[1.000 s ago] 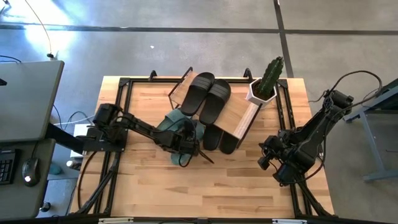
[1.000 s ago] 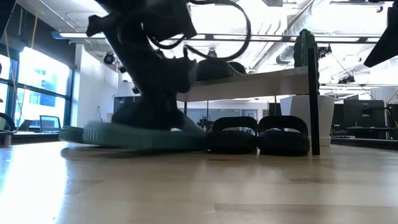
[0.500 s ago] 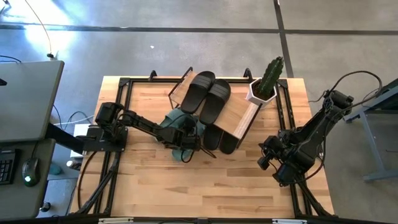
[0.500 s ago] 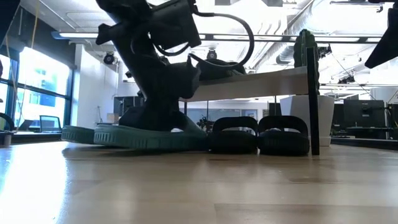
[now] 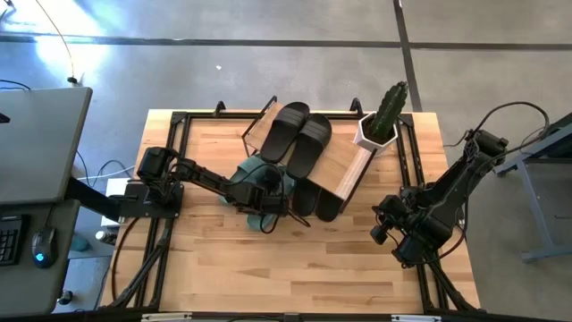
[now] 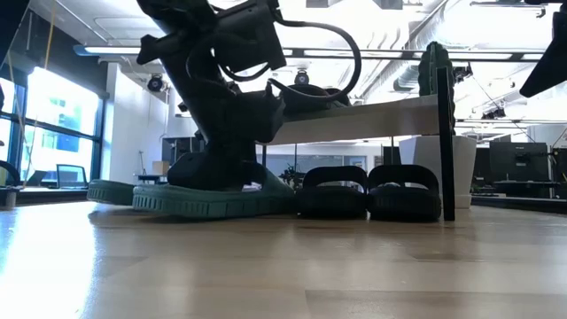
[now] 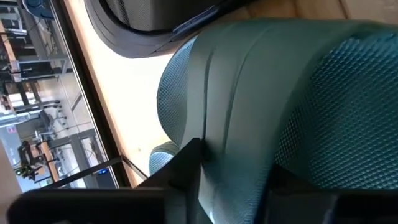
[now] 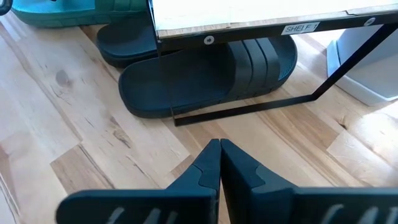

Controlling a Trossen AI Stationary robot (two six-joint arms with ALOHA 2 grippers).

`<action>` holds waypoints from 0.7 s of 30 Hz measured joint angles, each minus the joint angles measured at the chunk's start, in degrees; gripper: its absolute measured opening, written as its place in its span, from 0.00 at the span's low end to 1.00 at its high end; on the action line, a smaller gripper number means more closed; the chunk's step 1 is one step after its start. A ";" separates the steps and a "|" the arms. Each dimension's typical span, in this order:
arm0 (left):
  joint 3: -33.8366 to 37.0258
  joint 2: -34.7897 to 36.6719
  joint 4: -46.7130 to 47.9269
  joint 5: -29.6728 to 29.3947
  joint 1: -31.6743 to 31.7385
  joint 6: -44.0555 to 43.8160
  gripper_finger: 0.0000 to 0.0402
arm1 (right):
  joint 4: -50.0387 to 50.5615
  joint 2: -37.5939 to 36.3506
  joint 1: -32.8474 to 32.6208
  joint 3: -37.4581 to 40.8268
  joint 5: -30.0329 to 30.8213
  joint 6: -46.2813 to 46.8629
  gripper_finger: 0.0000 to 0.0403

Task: Pick and place slides into the shelf
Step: Put the green slide under the shelf

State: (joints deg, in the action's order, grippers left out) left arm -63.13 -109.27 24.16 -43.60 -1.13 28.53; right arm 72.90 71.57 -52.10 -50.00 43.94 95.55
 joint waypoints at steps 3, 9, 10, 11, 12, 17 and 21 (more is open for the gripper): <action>0.04 0.00 0.12 -0.80 0.01 -0.01 0.25 | 0.16 0.00 0.00 0.00 0.02 0.00 0.00; 0.09 0.00 1.03 -2.77 0.04 -0.02 0.38 | 0.17 0.00 0.00 -0.01 0.02 -0.02 0.00; -0.02 0.00 1.87 -2.54 0.04 -0.04 0.40 | 0.17 0.00 0.00 -0.02 0.04 -0.02 0.00; -0.27 0.00 3.03 -2.02 0.04 -0.22 0.41 | 0.17 0.00 0.00 -0.02 0.02 -0.02 0.00; -0.60 0.00 4.15 -1.25 0.04 -0.28 0.43 | 0.17 0.00 0.00 -0.02 0.04 -0.02 0.00; -2.63 0.00 8.38 1.61 -0.44 -1.98 0.47 | 0.17 0.00 0.00 -0.04 0.04 -0.46 0.00; -5.54 0.02 12.54 2.05 -1.40 -4.98 0.47 | 0.18 0.00 0.00 -0.04 0.07 -0.64 0.00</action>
State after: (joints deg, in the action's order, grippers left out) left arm -68.68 -109.25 36.70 -41.56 -2.53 23.55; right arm 73.09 71.57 -52.10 -50.04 44.02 94.91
